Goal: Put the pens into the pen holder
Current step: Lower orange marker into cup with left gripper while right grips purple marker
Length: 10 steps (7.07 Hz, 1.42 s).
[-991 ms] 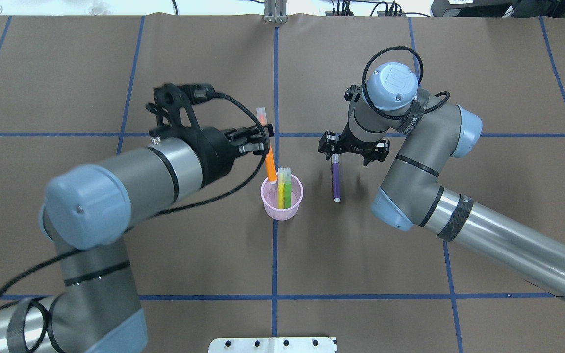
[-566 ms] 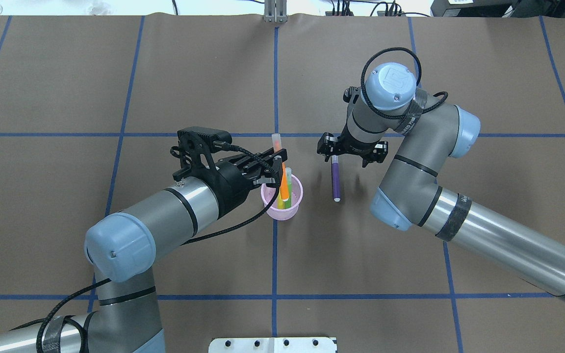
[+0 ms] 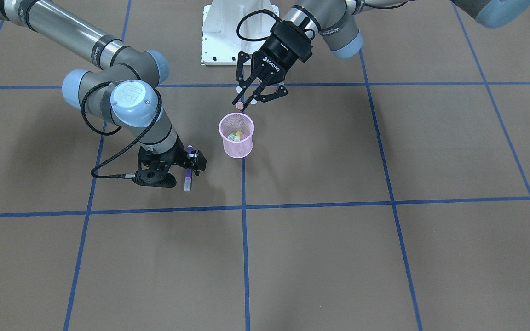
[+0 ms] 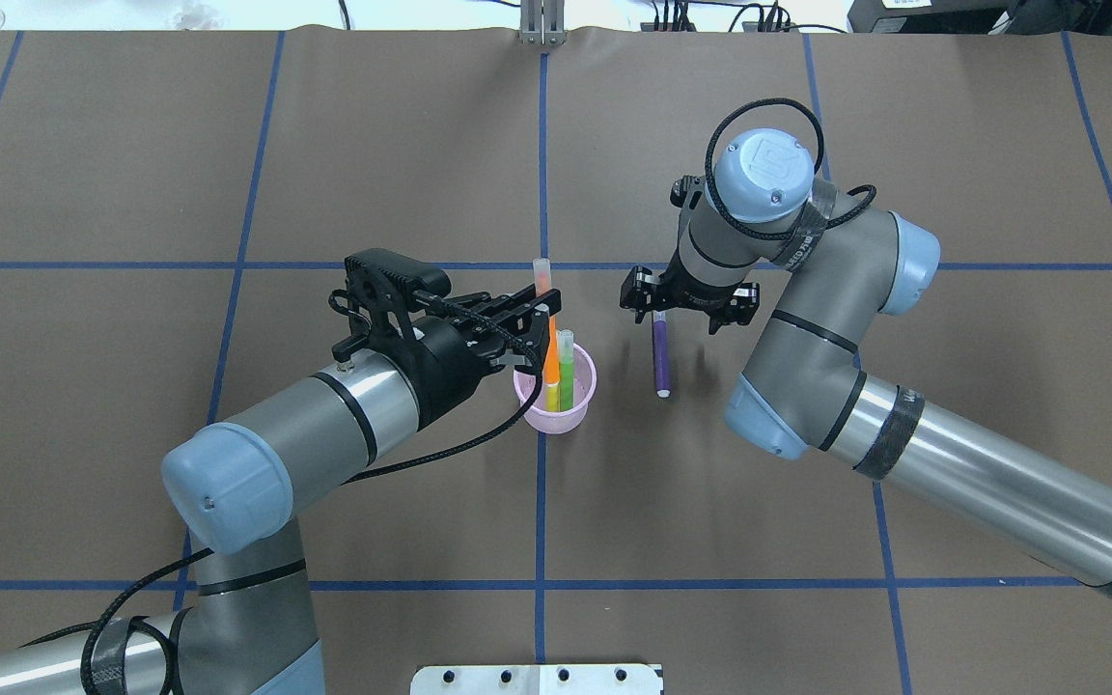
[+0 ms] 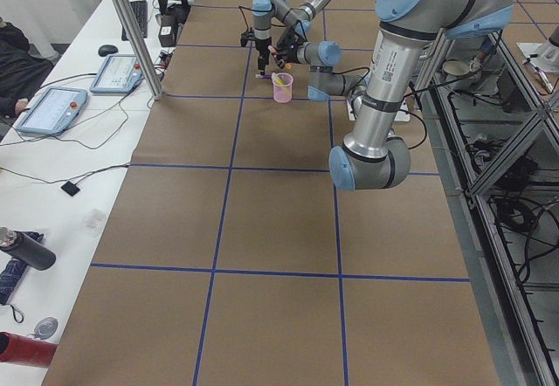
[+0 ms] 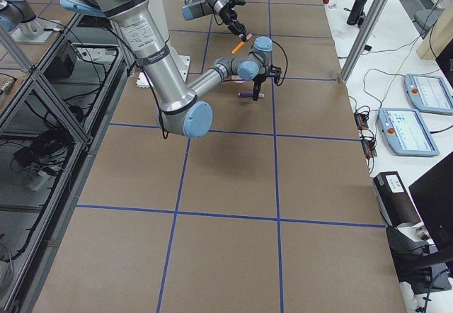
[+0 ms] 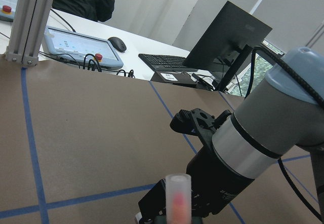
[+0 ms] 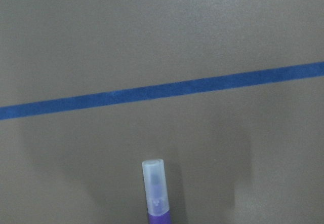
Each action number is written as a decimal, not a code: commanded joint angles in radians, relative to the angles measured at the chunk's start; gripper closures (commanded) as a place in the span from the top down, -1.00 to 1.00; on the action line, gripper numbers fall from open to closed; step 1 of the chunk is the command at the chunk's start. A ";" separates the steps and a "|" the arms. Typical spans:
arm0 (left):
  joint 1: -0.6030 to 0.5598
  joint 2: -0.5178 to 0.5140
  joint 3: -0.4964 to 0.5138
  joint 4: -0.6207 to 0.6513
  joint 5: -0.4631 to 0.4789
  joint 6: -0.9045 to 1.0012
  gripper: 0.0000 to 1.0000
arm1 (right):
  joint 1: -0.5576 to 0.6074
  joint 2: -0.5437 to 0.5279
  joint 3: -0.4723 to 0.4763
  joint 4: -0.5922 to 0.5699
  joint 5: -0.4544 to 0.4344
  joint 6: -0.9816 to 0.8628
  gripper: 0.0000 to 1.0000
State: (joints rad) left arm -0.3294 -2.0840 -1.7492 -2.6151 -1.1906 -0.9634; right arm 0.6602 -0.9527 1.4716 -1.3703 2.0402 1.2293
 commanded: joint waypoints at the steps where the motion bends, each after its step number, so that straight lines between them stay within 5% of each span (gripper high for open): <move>1: 0.000 -0.031 0.062 -0.006 0.043 -0.011 -1.00 | -0.017 0.005 -0.020 0.002 -0.002 -0.001 0.98; 10: -0.036 -0.059 0.223 -0.091 0.040 -0.012 -1.00 | -0.022 0.023 -0.048 0.000 -0.003 -0.002 0.98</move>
State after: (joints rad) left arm -0.3679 -2.1425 -1.5484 -2.6887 -1.1505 -0.9748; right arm 0.6386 -0.9283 1.4238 -1.3697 2.0372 1.2272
